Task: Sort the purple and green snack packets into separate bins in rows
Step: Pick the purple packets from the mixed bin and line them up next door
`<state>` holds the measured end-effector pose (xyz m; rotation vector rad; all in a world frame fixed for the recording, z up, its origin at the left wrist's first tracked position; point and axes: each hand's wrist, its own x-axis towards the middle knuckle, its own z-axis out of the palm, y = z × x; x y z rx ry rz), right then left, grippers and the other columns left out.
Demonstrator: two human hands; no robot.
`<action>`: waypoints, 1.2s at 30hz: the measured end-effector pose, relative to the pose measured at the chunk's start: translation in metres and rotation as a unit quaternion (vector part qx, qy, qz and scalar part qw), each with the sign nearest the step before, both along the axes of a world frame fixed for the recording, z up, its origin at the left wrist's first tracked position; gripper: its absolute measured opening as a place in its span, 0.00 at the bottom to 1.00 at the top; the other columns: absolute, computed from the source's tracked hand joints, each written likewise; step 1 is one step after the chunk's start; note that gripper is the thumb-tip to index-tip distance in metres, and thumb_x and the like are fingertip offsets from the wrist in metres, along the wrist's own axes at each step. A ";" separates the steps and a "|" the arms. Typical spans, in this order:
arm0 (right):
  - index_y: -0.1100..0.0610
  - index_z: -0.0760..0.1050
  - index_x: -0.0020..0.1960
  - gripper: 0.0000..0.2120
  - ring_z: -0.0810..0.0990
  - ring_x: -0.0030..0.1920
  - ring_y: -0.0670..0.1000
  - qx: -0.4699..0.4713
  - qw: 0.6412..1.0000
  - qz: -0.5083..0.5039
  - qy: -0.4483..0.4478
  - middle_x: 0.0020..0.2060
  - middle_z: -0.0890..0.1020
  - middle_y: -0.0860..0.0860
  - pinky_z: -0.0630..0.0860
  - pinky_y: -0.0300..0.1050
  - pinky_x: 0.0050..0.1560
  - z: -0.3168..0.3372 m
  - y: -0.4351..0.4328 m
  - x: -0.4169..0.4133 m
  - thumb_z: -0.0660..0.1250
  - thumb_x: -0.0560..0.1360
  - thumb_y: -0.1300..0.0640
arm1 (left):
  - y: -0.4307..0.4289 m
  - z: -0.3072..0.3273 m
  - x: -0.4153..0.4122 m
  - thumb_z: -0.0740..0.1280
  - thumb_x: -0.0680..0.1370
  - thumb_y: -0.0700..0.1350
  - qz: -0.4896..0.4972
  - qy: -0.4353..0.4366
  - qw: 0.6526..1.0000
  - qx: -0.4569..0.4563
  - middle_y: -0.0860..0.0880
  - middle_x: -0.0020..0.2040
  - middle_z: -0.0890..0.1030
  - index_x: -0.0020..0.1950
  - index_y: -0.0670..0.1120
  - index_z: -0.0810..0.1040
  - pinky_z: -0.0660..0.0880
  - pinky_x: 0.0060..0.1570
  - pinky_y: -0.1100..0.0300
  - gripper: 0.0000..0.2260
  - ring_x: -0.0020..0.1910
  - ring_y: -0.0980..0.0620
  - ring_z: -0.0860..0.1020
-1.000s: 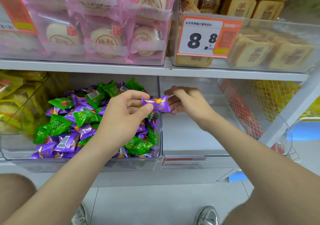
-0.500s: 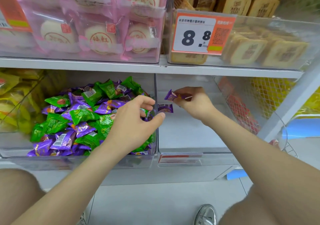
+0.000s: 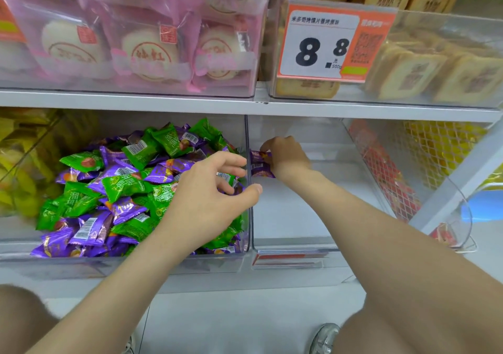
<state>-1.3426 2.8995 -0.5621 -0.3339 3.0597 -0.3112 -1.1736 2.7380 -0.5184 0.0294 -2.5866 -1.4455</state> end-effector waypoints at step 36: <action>0.64 0.85 0.43 0.13 0.88 0.40 0.53 -0.232 0.955 -0.167 -0.080 0.32 0.86 0.56 0.86 0.47 0.44 0.000 0.012 0.006 0.74 0.69 0.53 | 0.003 0.003 0.009 0.76 0.75 0.56 -0.006 -0.004 1.000 0.005 0.61 0.54 0.83 0.65 0.57 0.80 0.82 0.48 0.54 0.19 0.35 0.57 0.83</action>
